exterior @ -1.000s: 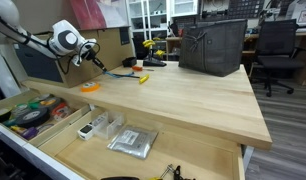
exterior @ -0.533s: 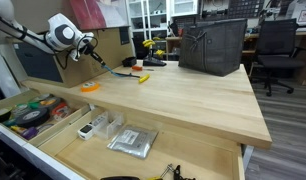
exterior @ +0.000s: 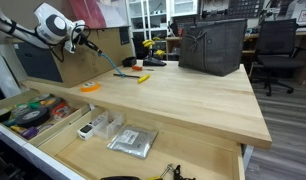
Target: Remove the orange tape from the drawer
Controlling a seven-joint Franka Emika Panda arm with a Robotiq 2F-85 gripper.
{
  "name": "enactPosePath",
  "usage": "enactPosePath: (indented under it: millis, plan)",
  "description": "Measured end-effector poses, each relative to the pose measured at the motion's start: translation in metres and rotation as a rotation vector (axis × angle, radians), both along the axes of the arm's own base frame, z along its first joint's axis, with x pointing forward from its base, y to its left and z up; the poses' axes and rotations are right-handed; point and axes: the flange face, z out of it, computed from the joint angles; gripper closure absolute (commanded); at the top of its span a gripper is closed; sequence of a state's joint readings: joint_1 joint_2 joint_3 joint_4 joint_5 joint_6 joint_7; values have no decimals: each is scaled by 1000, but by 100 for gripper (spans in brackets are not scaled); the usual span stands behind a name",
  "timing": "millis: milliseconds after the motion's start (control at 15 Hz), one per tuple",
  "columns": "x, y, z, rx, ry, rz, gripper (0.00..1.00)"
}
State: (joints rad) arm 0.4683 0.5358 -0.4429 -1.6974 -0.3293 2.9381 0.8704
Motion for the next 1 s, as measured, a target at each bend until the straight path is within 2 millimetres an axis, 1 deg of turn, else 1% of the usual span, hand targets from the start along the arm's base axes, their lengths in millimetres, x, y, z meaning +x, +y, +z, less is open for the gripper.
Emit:
enactPosePath:
  millis: [67, 133, 333, 400, 467, 533, 800, 933, 1000]
  plan:
    - [-5, 0, 6, -3, -22, 7, 100]
    - [-10, 5, 13, -1, -43, 18, 100]
    - [-22, 7, 31, -25, -88, 31, 100]
    - [-24, 7, 34, -36, -95, 34, 73]
    - [-27, 7, 37, -42, -98, 39, 71]
    - [-30, 7, 38, -48, -93, 53, 65]
    - [-47, 8, 38, -90, -48, 149, 35]
    - [-56, 13, 36, -102, -27, 197, 22]
    - [-61, 15, 34, -106, -16, 217, 13]
